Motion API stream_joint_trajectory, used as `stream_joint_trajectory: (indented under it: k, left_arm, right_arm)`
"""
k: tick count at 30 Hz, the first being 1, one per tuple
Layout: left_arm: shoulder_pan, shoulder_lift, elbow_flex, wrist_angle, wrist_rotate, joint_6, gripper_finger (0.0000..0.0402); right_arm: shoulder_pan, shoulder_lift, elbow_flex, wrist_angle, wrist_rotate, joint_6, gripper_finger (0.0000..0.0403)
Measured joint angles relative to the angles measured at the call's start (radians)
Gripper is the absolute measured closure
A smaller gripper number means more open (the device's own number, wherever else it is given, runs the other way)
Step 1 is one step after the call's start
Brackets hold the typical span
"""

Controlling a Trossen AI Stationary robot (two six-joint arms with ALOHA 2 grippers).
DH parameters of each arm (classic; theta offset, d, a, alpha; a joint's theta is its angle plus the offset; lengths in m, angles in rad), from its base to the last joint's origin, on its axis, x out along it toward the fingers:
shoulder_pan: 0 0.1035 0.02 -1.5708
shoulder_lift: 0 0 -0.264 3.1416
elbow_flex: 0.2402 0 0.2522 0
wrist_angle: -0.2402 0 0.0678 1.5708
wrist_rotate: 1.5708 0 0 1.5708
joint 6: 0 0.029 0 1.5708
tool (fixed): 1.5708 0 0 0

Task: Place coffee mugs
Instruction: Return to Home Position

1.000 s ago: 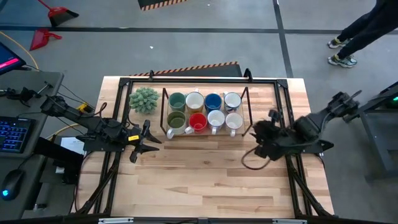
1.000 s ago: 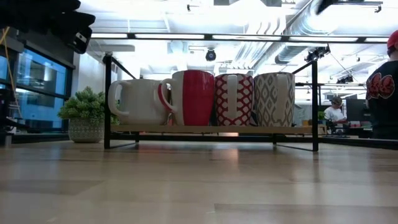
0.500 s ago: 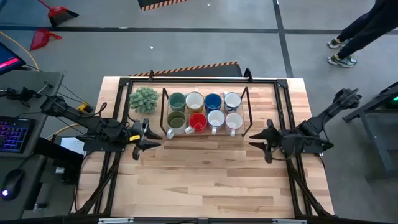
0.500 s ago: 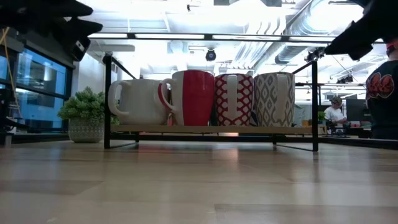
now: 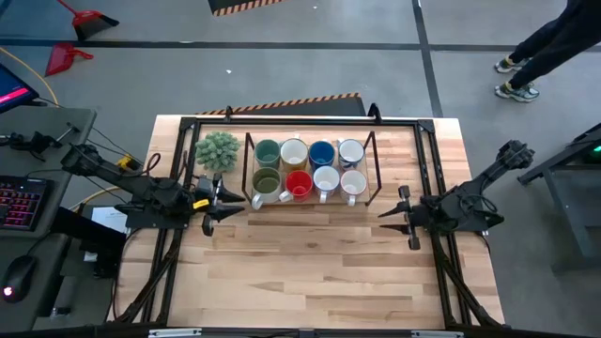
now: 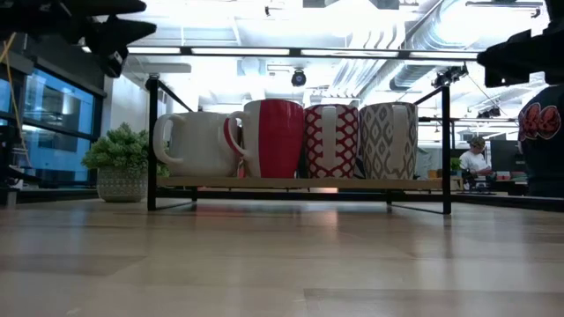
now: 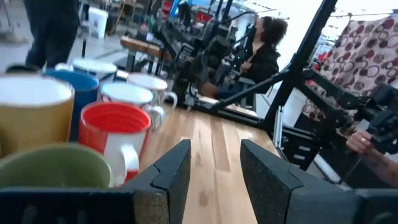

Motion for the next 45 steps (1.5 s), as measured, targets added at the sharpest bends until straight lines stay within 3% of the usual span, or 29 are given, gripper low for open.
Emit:
stream_joint_trajectory:
  k: [4,11,26,31,35,41,45]
  left_arm:
    - [0.000,0.000,0.000,0.022,-0.002,0.067,0.0273]
    - [0.000,0.004,0.000,0.024,-0.026,0.072,0.0273]
    - [0.000,0.007,0.001,0.031,-0.072,0.124,0.0273]
    - [0.000,-0.036,0.001,0.009,0.076,0.161,0.0273]
    - [0.000,-0.105,0.001,-0.136,0.242,0.284,0.0273]
    - [0.000,-0.221,0.001,-0.236,0.335,0.354,0.0273]
    - [0.001,-0.295,0.001,-0.332,0.342,0.432,0.0273]
  right_arm:
    - [-0.011,-0.073,-0.058,0.057,-0.029,-0.088,0.0295]
    - [-0.086,-0.133,-0.057,-0.028,-0.128,-0.100,0.0295]
    - [-0.118,-0.131,-0.057,-0.061,-0.079,-0.040,0.0295]
    - [-0.118,-0.131,-0.057,-0.062,-0.080,-0.040,0.0295]
    - [-0.118,-0.131,-0.057,-0.062,-0.081,-0.040,0.0295]
    - [-0.118,-0.131,-0.057,-0.063,-0.082,-0.040,0.0295]
    - [-0.118,-0.131,-0.057,-0.063,-0.082,-0.040,0.0295]
